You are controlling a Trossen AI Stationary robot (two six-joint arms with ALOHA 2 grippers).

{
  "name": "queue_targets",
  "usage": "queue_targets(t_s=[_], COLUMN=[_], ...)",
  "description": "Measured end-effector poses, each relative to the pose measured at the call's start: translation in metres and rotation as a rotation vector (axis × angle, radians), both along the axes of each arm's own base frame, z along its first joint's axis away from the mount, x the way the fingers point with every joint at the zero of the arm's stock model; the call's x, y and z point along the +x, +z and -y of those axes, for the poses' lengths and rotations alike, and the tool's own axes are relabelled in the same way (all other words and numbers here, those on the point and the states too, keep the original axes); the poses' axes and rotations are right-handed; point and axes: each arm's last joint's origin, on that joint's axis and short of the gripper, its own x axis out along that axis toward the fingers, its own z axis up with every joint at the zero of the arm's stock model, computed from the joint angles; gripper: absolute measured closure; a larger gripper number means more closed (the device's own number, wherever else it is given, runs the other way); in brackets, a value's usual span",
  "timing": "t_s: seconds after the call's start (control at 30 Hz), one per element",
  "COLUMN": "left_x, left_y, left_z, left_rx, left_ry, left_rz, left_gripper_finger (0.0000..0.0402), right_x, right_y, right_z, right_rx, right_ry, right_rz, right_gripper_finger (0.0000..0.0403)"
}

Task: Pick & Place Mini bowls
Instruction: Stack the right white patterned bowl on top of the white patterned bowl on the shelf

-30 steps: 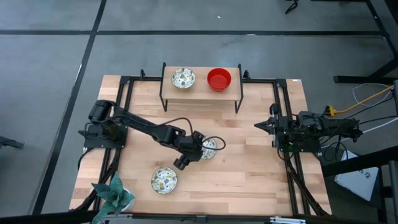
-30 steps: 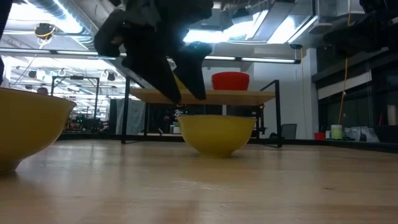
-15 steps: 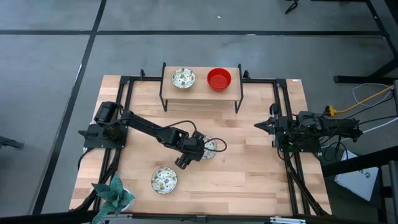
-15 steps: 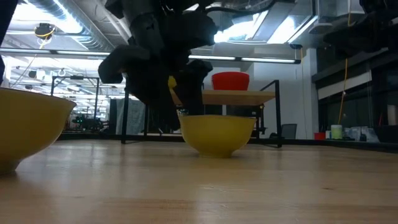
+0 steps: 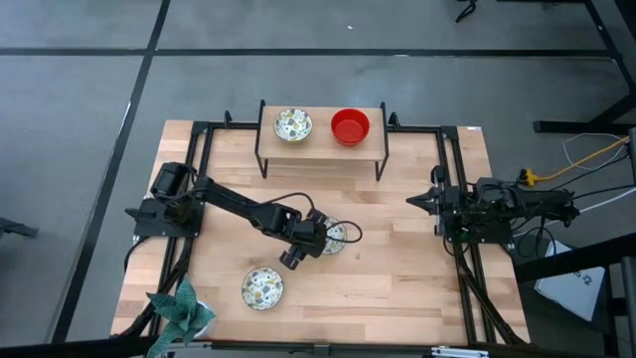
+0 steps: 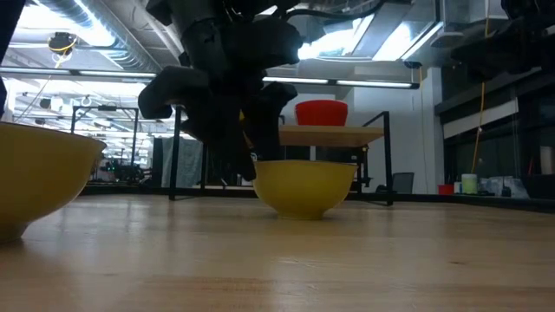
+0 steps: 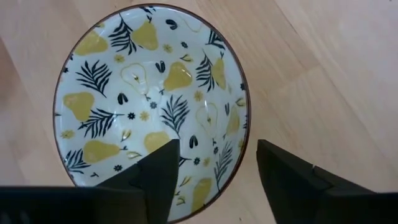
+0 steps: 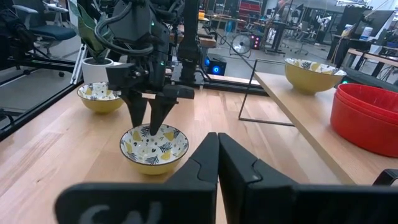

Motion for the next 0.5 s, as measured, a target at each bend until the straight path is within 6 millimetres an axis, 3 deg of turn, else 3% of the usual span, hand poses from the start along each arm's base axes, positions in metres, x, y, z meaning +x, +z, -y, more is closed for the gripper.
queue_targets(t_s=[0.23,0.5], left_x=[-0.0001,0.0003], left_y=[0.0001,-0.0012], left_z=[-0.001,-0.0006], left_rx=[0.035,0.032], left_ry=[-0.003,-0.009], left_rz=[0.002,0.0], left_gripper_finger=[0.0232,0.0243], right_x=[0.0,0.0], right_y=[0.0,0.0], right_z=[0.0,0.0], right_rx=[0.0,0.015], right_ry=[0.0,-0.001], right_rz=[0.0,0.001], right_gripper_finger=[0.0397,0.0397])
